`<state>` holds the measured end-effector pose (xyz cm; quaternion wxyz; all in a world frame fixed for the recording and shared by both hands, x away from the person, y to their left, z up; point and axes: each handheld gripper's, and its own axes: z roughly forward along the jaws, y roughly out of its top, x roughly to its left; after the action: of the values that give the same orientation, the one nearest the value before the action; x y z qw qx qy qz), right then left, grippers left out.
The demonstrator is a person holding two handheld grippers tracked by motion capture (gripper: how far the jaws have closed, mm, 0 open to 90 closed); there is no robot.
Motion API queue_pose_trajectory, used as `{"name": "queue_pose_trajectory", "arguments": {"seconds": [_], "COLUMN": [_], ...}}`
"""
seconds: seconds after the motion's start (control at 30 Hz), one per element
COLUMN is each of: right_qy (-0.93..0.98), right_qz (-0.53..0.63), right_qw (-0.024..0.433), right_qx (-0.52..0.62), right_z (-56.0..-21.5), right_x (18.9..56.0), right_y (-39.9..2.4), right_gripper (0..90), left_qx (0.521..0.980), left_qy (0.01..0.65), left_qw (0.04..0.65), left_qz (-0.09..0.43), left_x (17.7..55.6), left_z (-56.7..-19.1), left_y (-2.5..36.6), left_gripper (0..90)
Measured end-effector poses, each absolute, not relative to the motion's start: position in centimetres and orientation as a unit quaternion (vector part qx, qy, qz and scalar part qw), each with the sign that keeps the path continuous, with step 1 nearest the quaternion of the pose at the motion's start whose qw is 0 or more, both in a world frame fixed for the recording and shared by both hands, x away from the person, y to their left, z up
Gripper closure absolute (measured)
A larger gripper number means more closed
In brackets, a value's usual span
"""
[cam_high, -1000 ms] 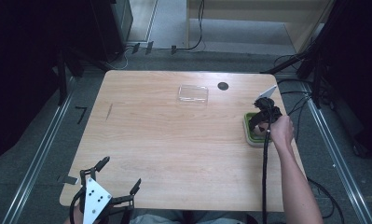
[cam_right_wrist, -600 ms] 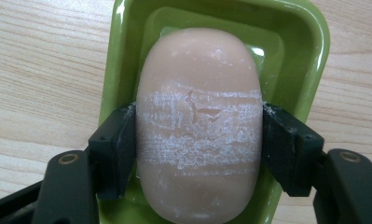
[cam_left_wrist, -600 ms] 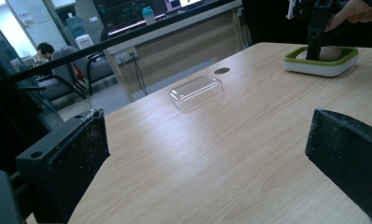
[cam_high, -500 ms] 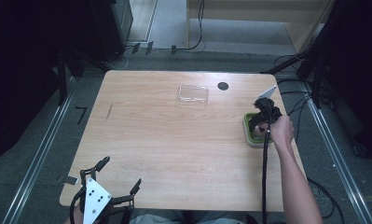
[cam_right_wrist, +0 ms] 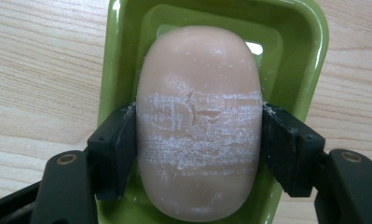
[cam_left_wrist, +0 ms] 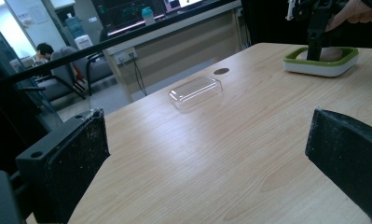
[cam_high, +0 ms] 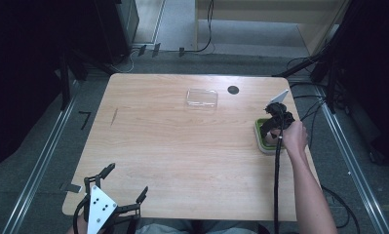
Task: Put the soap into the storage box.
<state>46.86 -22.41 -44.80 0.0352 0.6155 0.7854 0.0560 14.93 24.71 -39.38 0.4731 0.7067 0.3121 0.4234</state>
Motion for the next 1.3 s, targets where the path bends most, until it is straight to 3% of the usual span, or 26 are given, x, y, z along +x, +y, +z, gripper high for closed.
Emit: {"name": "queue_pose_trajectory", "arguments": {"seconds": [0.3, 0.43, 0.7, 1.03, 1.3], "right_qy": [0.785, 0.787, 0.799, 0.833, 0.856], "right_qz": [0.057, 0.061, 0.079, 0.106, 0.123], "right_qw": [0.036, 0.054, 0.049, 0.051, 0.079], "right_qx": [0.616, 0.612, 0.594, 0.541, 0.496], "right_z": [-44.7, -44.1, -42.7, -40.7, -38.4], "right_x": [46.7, 46.3, 45.2, 42.6, 39.8], "right_y": [-22.6, -22.4, -22.0, -20.1, -18.4], "right_gripper": [31.4, 19.0, 14.3, 13.2, 13.1], "left_qx": [0.709, 0.710, 0.709, 0.710, 0.712], "left_qy": [0.309, 0.309, 0.307, 0.306, 0.305], "left_qw": [0.472, 0.472, 0.473, 0.472, 0.470], "left_qz": [0.423, 0.423, 0.423, 0.423, 0.424], "left_x": [15.0, 15.0, 15.0, 15.0, 15.0], "left_z": [-39.4, -39.4, -39.4, -39.4, -39.4], "left_y": [24.6, 24.6, 24.5, 24.5, 24.5], "left_gripper": [0.0, 0.0, 0.0, 0.0, 0.0]}}
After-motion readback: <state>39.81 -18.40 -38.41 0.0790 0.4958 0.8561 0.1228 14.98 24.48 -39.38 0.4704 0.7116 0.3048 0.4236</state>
